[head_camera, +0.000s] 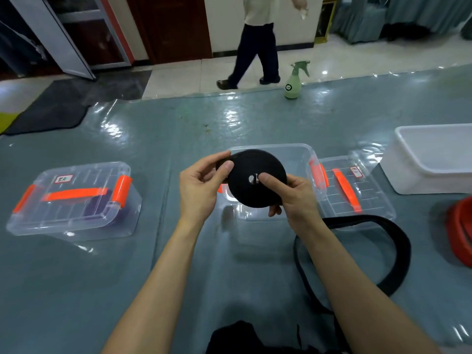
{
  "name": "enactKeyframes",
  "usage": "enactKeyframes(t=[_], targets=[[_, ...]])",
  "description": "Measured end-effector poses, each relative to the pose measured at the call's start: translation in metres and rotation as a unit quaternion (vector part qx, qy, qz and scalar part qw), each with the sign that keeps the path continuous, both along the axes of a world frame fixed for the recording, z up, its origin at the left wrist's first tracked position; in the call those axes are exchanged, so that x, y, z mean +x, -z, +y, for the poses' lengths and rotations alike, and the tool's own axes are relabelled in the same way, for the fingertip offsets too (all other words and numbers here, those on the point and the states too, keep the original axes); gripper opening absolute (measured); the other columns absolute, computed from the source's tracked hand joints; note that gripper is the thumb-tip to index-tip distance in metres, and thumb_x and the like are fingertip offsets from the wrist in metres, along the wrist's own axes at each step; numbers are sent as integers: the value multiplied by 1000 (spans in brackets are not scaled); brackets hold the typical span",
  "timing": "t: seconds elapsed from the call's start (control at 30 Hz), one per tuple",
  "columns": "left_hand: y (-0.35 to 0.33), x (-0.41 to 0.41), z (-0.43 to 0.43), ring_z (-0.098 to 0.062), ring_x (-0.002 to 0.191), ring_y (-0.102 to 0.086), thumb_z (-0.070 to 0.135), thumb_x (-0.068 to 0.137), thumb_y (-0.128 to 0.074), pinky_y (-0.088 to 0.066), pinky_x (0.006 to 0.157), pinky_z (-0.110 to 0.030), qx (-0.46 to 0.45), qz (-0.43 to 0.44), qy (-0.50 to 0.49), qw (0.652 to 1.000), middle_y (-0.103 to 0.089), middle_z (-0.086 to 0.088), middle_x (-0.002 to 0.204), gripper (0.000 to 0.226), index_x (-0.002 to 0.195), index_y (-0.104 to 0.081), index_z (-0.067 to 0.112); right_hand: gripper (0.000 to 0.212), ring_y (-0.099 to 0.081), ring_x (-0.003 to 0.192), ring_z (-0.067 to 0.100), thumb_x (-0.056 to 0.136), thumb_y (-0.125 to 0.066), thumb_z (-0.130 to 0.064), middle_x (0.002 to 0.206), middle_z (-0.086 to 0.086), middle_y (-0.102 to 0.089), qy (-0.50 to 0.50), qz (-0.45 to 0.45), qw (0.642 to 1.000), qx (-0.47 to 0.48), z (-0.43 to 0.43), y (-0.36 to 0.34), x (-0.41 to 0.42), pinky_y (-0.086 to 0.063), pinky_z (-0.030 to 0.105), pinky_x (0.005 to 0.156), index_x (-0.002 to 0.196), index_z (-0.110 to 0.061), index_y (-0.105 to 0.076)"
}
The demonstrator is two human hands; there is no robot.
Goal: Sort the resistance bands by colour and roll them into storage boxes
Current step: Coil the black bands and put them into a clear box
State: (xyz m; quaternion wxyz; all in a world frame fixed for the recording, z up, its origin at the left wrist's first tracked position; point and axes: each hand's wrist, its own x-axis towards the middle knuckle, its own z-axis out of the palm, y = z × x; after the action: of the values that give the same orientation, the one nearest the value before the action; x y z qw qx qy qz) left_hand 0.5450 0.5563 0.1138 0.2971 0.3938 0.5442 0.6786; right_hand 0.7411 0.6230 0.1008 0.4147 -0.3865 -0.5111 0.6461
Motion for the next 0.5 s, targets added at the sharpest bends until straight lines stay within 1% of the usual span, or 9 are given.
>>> enactKeyframes(t=[0.07,0.17,0.27,0.33,0.43,0.5], targets=[[0,2,5,-16,96,-81,8,100,-77,-65,81,-27,-2,-20,13,1000,-85,-5,105,20,116,-83,19,36,-56,39,29,81,-93,-39,76,28,-72,4,1,1000,-8,4,2,0,-43,29,38,85,-5,-83],[1,1,12,-18,106,-81,14,103,-74,-64,82,-26,-24,-40,43,998,-84,-5,115,20,121,-82,20,42,-56,39,28,80,-94,-41,83,34,-72,15,-2,1000,-13,11,3,-1,-42,30,38,89,-2,-82],[3,-1,19,-18,111,-80,14,103,-74,-64,85,-27,-52,-70,98,991,-82,-4,124,29,125,-82,31,44,-56,38,27,76,-92,-45,80,29,-73,33,4,999,-24,18,6,-1,-42,28,38,89,-4,-83],[5,-1,22,-20,112,-80,15,106,-71,-65,86,-28,-65,-81,126,987,-81,-4,126,31,129,-80,33,45,-56,37,26,75,-92,-46,77,24,-74,39,3,999,-30,22,8,0,-42,27,38,88,-4,-83],[7,0,29,-24,113,-80,23,112,-62,-65,86,-30,-70,-74,125,987,-81,-6,126,27,132,-79,30,47,-56,38,26,74,-92,-48,80,21,-76,47,3,998,-42,27,12,2,-42,28,38,89,-4,-83],[9,4,35,-22,114,-79,19,110,-65,-66,83,-30,-66,-74,89,991,-81,-5,126,26,131,-80,26,48,-57,39,26,74,-91,-48,79,21,-75,53,4,997,-48,30,13,1,-42,29,39,91,-3,-82]])
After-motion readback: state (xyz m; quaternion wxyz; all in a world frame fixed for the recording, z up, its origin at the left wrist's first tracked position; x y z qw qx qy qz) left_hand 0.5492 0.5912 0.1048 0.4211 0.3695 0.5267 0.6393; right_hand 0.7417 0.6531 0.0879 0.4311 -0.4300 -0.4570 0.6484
